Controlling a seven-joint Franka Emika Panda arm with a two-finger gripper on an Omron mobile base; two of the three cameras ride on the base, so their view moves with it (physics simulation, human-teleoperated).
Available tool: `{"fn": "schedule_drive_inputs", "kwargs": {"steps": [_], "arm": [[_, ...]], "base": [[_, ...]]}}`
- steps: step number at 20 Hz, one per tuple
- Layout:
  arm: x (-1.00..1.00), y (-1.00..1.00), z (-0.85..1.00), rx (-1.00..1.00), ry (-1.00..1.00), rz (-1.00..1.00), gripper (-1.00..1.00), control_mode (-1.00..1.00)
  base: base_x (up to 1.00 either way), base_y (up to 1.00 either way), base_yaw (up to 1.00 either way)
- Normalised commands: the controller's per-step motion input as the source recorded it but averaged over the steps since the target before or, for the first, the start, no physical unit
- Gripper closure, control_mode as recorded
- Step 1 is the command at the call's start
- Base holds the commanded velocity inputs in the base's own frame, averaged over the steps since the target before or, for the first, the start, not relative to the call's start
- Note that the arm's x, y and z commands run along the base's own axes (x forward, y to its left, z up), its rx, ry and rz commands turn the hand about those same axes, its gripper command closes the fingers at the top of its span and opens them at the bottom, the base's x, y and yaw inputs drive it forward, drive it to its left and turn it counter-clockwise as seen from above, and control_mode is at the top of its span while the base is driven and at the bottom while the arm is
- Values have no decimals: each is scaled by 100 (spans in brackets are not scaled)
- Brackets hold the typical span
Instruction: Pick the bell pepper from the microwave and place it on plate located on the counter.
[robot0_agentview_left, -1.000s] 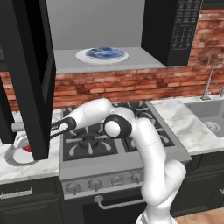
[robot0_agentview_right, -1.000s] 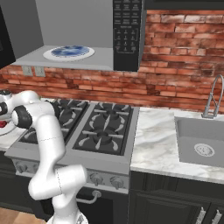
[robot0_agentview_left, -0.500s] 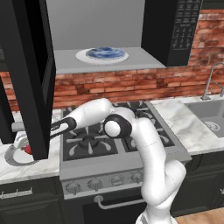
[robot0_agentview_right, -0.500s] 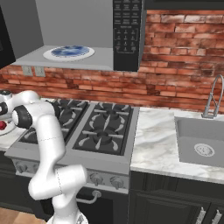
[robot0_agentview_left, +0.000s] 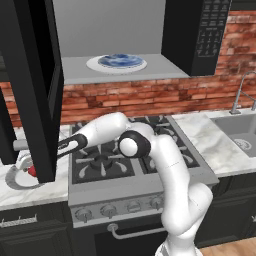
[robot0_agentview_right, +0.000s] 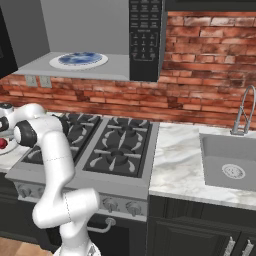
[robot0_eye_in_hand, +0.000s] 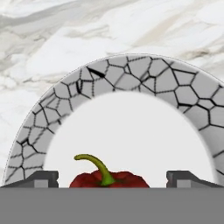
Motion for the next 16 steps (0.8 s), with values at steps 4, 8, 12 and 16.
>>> {"fn": "schedule_drive_inputs", "kwargs": {"steps": [4, 8, 12, 16], "arm": [[-7, -7, 3, 0, -1, 0, -100, -100], [-32, -30, 17, 1, -7, 0, -100, -100], [-27, -44, 9, 1, -11, -3, -100, -100], [-23, -61, 8, 5, -11, -4, -100, -100]], "base": [[0, 0, 0], [0, 0, 0], [0, 0, 0], [0, 0, 0]]}}
